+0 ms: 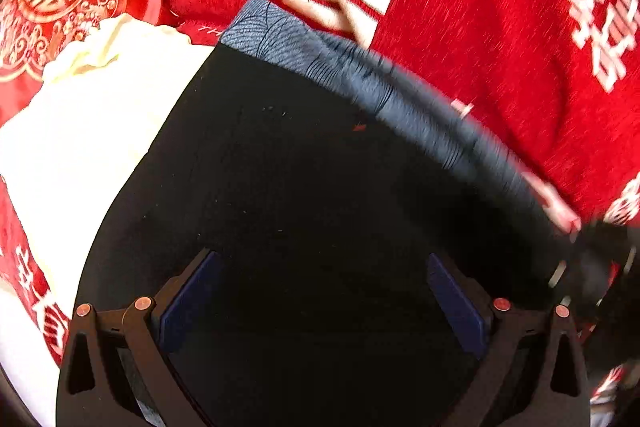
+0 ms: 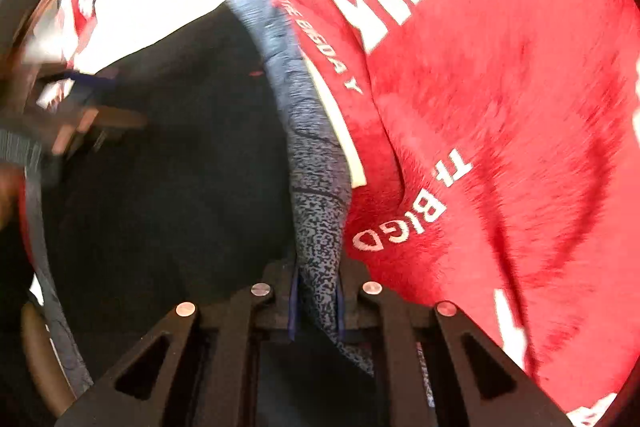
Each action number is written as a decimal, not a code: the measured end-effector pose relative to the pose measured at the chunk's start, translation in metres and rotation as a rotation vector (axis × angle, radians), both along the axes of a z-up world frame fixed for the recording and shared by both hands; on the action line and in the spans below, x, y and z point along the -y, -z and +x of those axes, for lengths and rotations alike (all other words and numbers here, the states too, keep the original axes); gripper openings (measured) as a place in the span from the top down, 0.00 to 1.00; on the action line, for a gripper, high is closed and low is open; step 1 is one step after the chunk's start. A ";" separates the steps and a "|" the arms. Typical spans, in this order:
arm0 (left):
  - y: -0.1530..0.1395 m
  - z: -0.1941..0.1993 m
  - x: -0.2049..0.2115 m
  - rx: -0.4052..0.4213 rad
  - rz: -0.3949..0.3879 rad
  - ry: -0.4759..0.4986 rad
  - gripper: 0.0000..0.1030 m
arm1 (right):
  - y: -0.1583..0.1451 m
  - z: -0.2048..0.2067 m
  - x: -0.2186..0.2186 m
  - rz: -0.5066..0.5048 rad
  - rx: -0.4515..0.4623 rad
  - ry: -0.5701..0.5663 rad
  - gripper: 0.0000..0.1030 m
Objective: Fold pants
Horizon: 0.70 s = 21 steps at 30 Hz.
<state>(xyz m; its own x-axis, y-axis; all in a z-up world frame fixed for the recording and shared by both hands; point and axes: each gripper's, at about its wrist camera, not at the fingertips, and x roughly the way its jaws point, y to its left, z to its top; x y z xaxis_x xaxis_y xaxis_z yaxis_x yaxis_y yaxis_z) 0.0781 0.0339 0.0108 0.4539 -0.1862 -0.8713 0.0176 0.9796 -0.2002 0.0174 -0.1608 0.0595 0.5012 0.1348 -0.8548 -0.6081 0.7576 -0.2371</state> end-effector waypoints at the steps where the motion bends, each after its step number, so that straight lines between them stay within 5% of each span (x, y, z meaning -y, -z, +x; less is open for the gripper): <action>1: -0.005 -0.003 -0.002 -0.003 -0.039 -0.005 0.01 | -0.001 -0.020 -0.014 -0.056 0.061 -0.022 0.86; 6: -0.013 0.002 -0.002 -0.047 -0.160 -0.028 0.01 | 0.006 -0.071 -0.050 -0.111 0.181 -0.067 0.89; 10: -0.010 0.038 0.004 -0.119 -0.269 -0.103 0.01 | 0.015 -0.071 -0.044 -0.133 0.228 -0.059 0.90; 16: 0.013 0.096 0.009 -0.211 -0.225 -0.206 0.03 | 0.022 -0.060 -0.042 -0.130 0.239 -0.041 0.90; 18: 0.014 0.100 0.013 -0.201 -0.185 -0.208 0.77 | 0.025 -0.056 -0.042 -0.127 0.233 -0.031 0.90; 19: 0.018 0.099 0.015 -0.239 -0.139 -0.210 0.78 | 0.026 -0.055 -0.041 -0.124 0.231 -0.029 0.90; 21: 0.014 0.087 0.010 -0.204 -0.185 -0.214 0.85 | 0.028 -0.057 -0.040 -0.112 0.225 -0.023 0.90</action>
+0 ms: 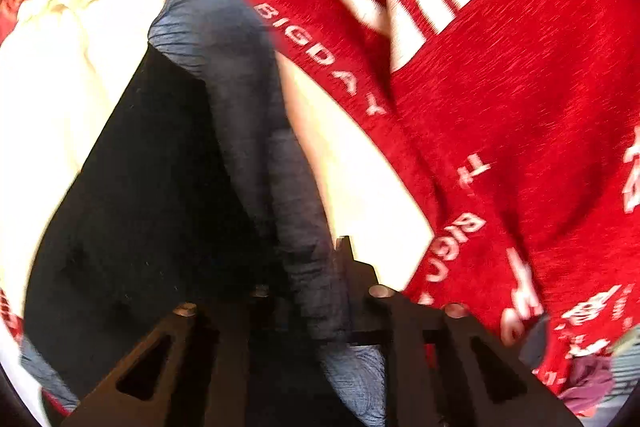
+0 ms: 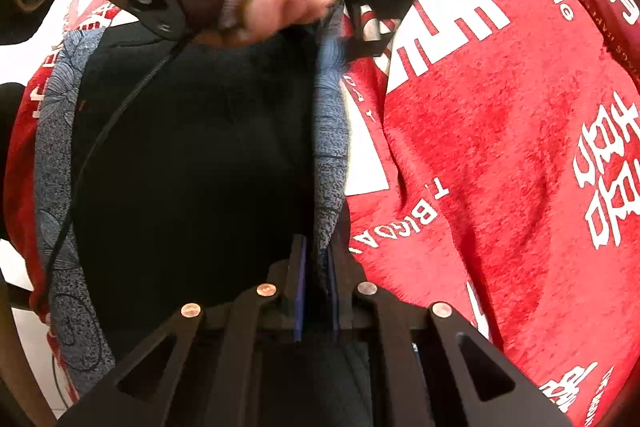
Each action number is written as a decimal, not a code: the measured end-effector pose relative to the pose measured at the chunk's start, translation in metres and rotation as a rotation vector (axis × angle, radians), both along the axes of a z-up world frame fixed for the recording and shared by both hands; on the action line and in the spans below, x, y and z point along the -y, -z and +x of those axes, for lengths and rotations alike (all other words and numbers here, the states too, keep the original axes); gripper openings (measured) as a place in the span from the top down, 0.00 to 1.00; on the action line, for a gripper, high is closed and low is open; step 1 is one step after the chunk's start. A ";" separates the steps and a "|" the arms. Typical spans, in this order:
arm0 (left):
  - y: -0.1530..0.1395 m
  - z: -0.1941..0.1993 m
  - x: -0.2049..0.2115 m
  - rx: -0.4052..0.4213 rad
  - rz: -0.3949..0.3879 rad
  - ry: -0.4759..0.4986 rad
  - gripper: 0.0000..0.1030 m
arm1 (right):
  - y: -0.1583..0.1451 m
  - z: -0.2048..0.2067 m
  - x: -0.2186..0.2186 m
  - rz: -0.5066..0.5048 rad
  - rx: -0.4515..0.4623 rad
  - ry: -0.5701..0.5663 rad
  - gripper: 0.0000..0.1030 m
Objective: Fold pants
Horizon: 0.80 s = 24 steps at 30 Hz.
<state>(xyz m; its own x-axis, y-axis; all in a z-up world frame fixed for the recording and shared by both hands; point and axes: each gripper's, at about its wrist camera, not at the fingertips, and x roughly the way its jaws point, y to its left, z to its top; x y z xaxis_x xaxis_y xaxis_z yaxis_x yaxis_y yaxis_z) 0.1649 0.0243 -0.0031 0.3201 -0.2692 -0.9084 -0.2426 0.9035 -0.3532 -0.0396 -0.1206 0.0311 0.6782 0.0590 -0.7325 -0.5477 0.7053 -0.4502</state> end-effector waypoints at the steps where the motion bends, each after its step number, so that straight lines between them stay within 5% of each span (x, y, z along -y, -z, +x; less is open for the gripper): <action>1: -0.005 -0.010 -0.004 0.033 -0.011 0.000 0.85 | 0.000 0.000 0.002 0.010 0.000 0.004 0.90; 10: -0.052 -0.150 -0.050 0.231 -0.097 -0.032 0.85 | -0.021 -0.036 0.011 0.079 0.036 0.031 0.93; 15: -0.010 -0.186 -0.077 0.162 -0.141 -0.035 0.85 | -0.022 -0.081 -0.010 0.079 0.029 0.007 0.93; 24: 0.021 -0.207 -0.096 0.129 -0.125 -0.025 0.85 | 0.042 -0.115 -0.047 -0.035 -0.095 -0.040 0.93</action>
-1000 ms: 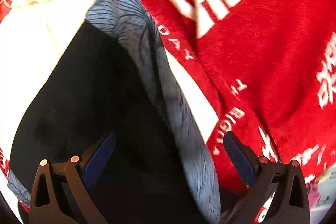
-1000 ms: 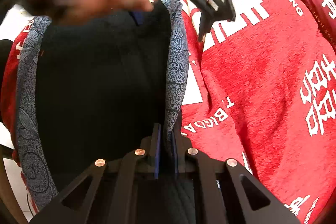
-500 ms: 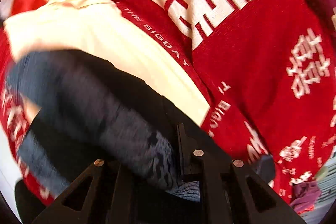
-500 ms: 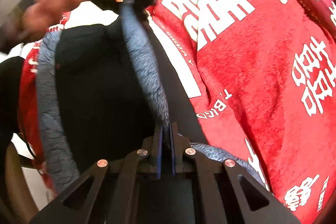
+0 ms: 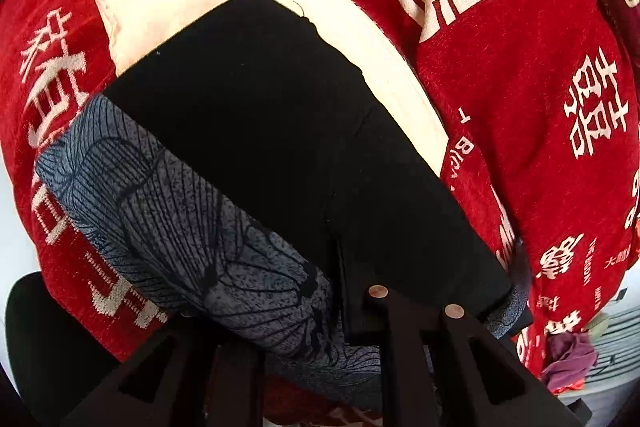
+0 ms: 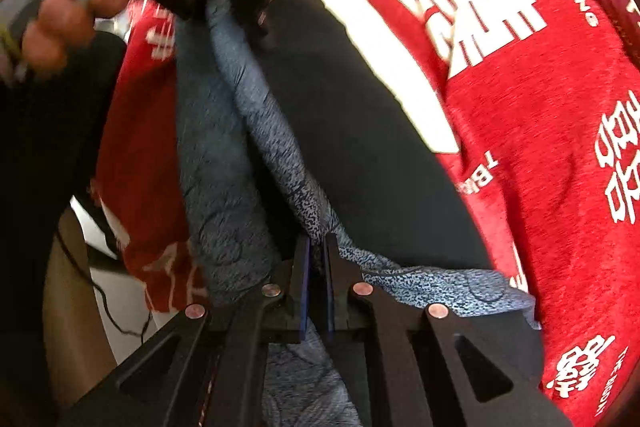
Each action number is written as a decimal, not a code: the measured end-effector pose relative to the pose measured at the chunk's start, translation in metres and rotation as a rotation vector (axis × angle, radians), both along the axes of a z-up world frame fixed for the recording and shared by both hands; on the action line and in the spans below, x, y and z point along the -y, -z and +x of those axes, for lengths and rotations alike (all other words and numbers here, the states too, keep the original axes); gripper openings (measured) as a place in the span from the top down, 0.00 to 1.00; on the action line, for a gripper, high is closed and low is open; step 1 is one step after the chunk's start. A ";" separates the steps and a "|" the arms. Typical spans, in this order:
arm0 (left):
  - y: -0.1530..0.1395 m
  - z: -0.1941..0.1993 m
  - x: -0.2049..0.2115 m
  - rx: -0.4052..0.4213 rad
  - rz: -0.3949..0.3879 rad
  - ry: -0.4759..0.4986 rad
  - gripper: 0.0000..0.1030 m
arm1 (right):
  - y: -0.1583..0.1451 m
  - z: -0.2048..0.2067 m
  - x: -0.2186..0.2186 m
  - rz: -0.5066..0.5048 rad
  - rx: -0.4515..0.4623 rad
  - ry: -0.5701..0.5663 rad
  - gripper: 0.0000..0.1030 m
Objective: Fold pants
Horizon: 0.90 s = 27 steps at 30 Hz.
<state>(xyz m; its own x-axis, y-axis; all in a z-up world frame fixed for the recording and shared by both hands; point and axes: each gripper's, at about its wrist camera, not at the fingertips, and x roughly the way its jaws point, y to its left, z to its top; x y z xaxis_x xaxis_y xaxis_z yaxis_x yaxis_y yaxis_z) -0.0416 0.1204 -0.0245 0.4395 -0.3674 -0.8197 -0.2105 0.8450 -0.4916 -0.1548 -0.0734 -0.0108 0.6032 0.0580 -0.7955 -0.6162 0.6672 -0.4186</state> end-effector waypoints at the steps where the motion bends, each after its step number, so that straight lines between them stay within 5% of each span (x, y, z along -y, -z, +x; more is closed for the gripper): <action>1: -0.006 -0.002 0.004 0.010 0.047 0.001 0.85 | 0.004 0.000 -0.001 0.003 -0.013 0.003 0.93; 4: -0.035 -0.008 0.019 0.075 0.227 0.028 0.85 | -0.010 -0.003 -0.001 0.089 -0.030 0.022 0.93; 7: -0.056 -0.005 0.023 0.097 0.284 0.029 0.85 | -0.022 -0.009 -0.008 0.137 -0.019 0.014 0.93; 12: -0.025 0.011 -0.012 -0.064 0.116 -0.027 0.84 | -0.017 -0.003 -0.008 0.154 -0.058 0.034 0.92; 13: -0.014 0.011 -0.023 -0.084 0.062 -0.050 0.82 | -0.016 0.000 -0.003 0.180 -0.090 0.054 0.86; 15: -0.005 0.002 -0.039 -0.054 -0.030 -0.078 0.79 | -0.016 0.003 0.003 0.207 -0.139 0.078 0.55; 16: -0.005 0.000 -0.040 -0.046 -0.033 -0.075 0.79 | -0.016 0.001 0.004 0.211 -0.141 0.084 0.29; 17: -0.007 0.000 -0.039 -0.044 -0.024 -0.072 0.78 | -0.018 0.000 0.006 0.216 -0.139 0.087 0.20; 23: -0.032 -0.003 -0.043 -0.044 0.118 -0.063 0.76 | -0.036 0.004 0.035 0.305 -0.143 0.187 0.20; 25: -0.039 -0.004 -0.051 -0.068 0.160 -0.099 0.62 | -0.046 0.016 0.059 0.380 -0.147 0.291 0.20; 27: -0.053 -0.007 -0.054 -0.084 0.272 -0.177 0.59 | -0.054 0.025 0.089 0.456 -0.141 0.419 0.20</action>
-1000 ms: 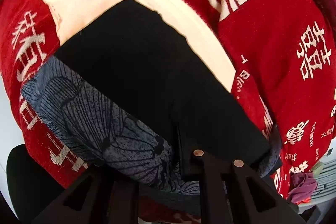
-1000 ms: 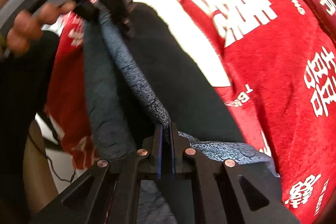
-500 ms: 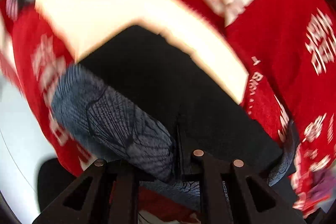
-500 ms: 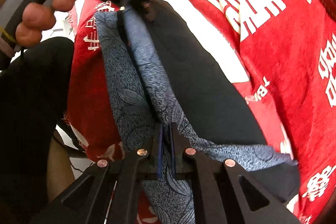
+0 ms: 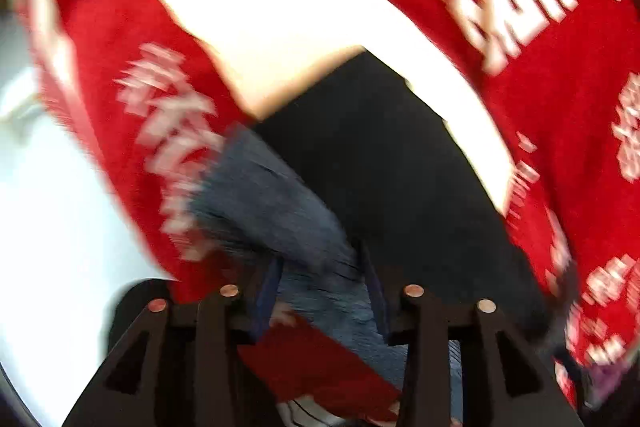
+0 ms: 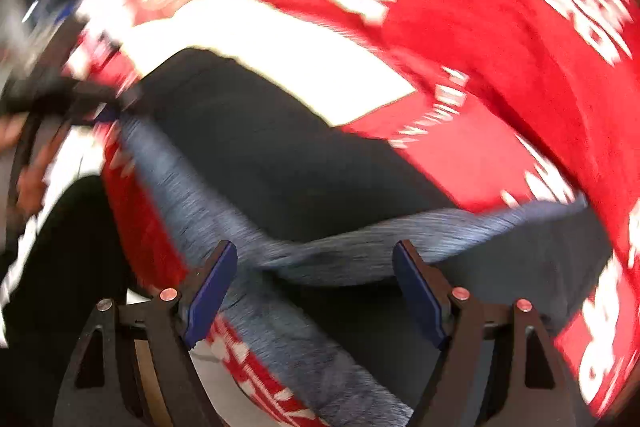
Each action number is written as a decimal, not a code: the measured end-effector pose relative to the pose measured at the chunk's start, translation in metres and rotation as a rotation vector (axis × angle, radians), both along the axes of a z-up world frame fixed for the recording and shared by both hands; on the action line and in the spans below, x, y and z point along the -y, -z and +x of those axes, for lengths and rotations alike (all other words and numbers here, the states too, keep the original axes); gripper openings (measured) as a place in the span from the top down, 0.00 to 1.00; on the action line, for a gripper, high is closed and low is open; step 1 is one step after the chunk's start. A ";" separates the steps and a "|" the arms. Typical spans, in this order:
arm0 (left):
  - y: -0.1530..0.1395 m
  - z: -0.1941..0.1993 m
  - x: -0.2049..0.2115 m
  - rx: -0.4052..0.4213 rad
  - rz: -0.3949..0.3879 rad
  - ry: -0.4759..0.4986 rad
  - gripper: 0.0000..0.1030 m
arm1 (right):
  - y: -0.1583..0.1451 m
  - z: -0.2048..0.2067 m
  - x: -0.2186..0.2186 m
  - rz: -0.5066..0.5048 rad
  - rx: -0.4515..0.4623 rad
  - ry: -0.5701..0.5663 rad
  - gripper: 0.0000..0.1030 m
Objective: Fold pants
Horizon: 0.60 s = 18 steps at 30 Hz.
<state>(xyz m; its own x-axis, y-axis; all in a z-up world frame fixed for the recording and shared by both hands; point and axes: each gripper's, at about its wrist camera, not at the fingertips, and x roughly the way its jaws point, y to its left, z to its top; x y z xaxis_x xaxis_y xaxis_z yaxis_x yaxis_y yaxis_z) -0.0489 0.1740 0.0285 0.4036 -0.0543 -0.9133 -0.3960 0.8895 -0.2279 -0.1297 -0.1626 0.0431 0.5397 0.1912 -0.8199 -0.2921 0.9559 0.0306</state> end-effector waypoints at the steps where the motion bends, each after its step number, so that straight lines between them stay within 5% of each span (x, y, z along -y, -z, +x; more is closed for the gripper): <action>1: -0.006 -0.002 0.000 -0.012 0.051 -0.022 0.59 | -0.002 0.003 0.012 0.024 -0.004 0.051 0.20; 2: -0.013 -0.007 -0.001 -0.017 0.093 -0.059 0.59 | -0.004 0.007 0.023 0.045 -0.009 0.100 0.20; 4: -0.029 -0.015 -0.001 0.058 0.049 -0.076 0.59 | -0.007 0.013 0.047 0.074 -0.017 0.198 0.20; 7: -0.042 -0.009 0.019 0.138 -0.007 0.043 0.58 | -0.008 0.020 0.063 0.105 -0.030 0.267 0.20; 9: -0.040 0.001 0.045 0.125 0.012 0.141 0.44 | -0.007 0.026 0.066 0.085 -0.051 0.313 0.20; 13: -0.017 0.022 0.088 0.091 0.006 0.290 0.43 | -0.006 0.036 0.084 0.117 -0.085 0.487 0.20; 16: 0.023 0.028 0.096 -0.073 0.053 0.305 0.43 | -0.002 0.041 0.102 0.219 -0.149 0.603 0.20; 18: 0.021 0.018 0.101 -0.021 0.096 0.338 0.43 | 0.000 0.041 0.104 0.248 -0.172 0.630 0.20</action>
